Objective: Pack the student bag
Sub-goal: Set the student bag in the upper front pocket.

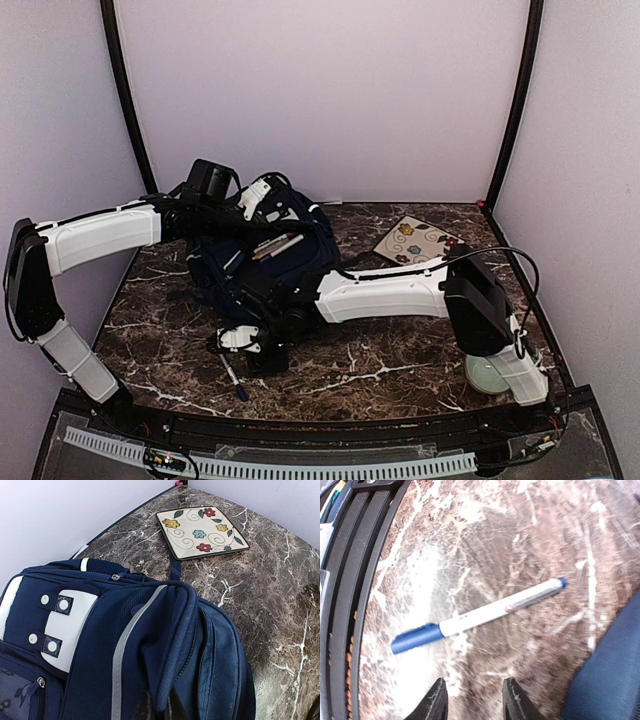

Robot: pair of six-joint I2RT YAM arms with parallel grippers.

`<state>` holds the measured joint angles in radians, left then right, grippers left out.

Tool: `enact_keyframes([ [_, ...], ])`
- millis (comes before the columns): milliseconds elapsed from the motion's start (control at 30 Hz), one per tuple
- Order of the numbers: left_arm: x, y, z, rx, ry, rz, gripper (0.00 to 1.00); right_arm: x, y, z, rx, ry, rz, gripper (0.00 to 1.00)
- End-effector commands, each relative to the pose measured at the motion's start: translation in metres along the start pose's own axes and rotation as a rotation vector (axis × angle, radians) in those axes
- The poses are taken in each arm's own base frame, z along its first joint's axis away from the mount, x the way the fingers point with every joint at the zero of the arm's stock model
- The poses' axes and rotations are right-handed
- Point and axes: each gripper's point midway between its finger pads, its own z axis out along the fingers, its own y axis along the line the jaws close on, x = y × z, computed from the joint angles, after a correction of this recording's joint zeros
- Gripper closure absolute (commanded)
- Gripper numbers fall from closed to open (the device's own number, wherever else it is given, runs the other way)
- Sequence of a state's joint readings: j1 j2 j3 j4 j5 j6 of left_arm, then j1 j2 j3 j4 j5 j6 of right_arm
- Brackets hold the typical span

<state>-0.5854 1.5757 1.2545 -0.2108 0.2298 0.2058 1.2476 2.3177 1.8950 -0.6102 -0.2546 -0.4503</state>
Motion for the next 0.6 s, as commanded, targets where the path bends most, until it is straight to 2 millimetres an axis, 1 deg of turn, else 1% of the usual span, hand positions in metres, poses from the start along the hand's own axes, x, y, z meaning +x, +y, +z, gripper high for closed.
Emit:
enact_keyframes([
  [0,-0.047,-0.012,-0.024,0.044,-0.159,0.035,1.0,-0.021,0.01,0.001,-0.07,-0.064,0.071,0.6],
  [133,-0.047,-0.012,-0.024,0.043,-0.158,0.037,1.0,-0.023,0.01,0.004,-0.072,-0.066,0.077,0.58],
  [267,-0.044,-0.01,-0.022,0.028,-0.148,0.043,1.0,-0.014,0.008,0.002,-0.051,-0.035,0.067,0.58],
  [333,-0.041,-0.011,-0.019,0.034,-0.137,0.041,1.0,-0.011,0.009,-0.008,-0.039,-0.019,0.042,0.58],
  [400,-0.039,-0.012,-0.016,0.034,-0.13,0.045,1.0,-0.005,0.012,-0.023,-0.02,-0.008,0.0,0.59],
  [433,-0.039,-0.012,-0.016,0.032,-0.127,0.047,1.0,-0.003,0.014,-0.034,-0.004,-0.011,-0.025,0.59],
  [467,-0.037,-0.011,-0.015,0.03,-0.121,0.047,1.0,0.006,0.018,-0.043,-0.002,0.003,-0.046,0.59],
  [567,-0.034,-0.011,-0.012,0.026,-0.11,0.05,1.0,0.022,0.018,-0.077,0.016,0.013,-0.092,0.59],
])
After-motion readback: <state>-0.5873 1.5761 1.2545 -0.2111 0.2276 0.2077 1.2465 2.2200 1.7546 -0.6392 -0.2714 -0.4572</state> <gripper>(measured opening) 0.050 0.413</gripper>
